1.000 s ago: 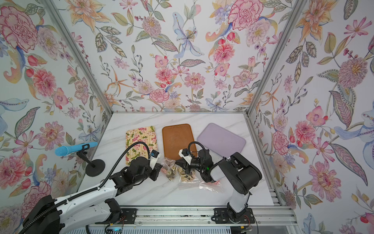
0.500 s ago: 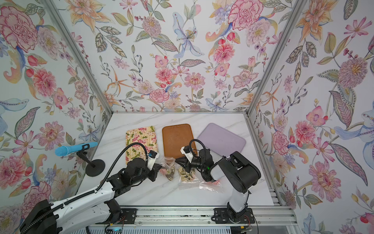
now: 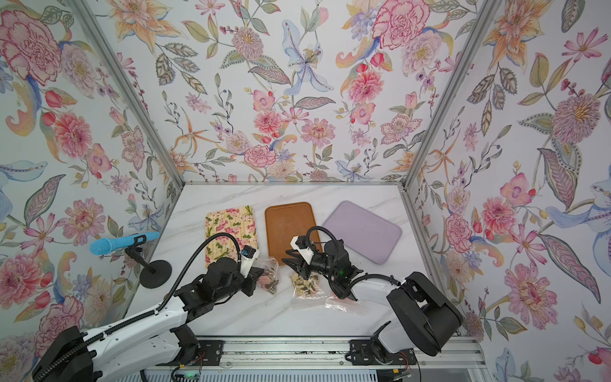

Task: Pour cookies out of the ziploc bag
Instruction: Open the ziploc bag at the center of the board.

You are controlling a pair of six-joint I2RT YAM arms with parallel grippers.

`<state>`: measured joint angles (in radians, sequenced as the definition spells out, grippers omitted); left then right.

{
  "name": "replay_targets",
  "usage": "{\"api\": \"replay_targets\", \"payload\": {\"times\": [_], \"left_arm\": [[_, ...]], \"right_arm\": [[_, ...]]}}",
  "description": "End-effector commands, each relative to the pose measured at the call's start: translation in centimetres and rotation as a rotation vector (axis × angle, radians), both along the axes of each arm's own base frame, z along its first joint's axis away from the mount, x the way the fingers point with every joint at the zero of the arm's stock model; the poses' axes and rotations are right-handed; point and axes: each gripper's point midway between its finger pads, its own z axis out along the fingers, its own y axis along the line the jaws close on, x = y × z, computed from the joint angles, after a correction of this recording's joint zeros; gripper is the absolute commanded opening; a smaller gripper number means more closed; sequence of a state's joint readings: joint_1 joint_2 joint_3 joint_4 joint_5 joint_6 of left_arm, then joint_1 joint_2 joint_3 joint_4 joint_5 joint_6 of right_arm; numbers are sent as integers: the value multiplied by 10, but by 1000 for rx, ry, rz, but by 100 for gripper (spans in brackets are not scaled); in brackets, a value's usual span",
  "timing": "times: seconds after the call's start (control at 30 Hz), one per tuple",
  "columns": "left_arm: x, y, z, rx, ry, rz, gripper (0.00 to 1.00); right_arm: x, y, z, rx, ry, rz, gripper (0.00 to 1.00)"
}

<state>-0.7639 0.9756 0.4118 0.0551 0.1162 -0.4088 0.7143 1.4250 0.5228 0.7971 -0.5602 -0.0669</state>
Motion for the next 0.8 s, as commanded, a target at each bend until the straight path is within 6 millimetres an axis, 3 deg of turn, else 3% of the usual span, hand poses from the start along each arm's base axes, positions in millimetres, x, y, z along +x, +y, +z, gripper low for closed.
{"api": "replay_targets", "payload": {"times": [0.0,0.27,0.77], "left_arm": [[5,3,0,-6,-8,22,0],[4,4,1,-15,-14,24,0],[3,5,2,-20,-17,27,0]], "right_arm": [[-7,9,-9,-84,-1,37,36],[12,22,-29,-157,174,-24,35],[-2,26,-67,-386,413,-72,25]]}}
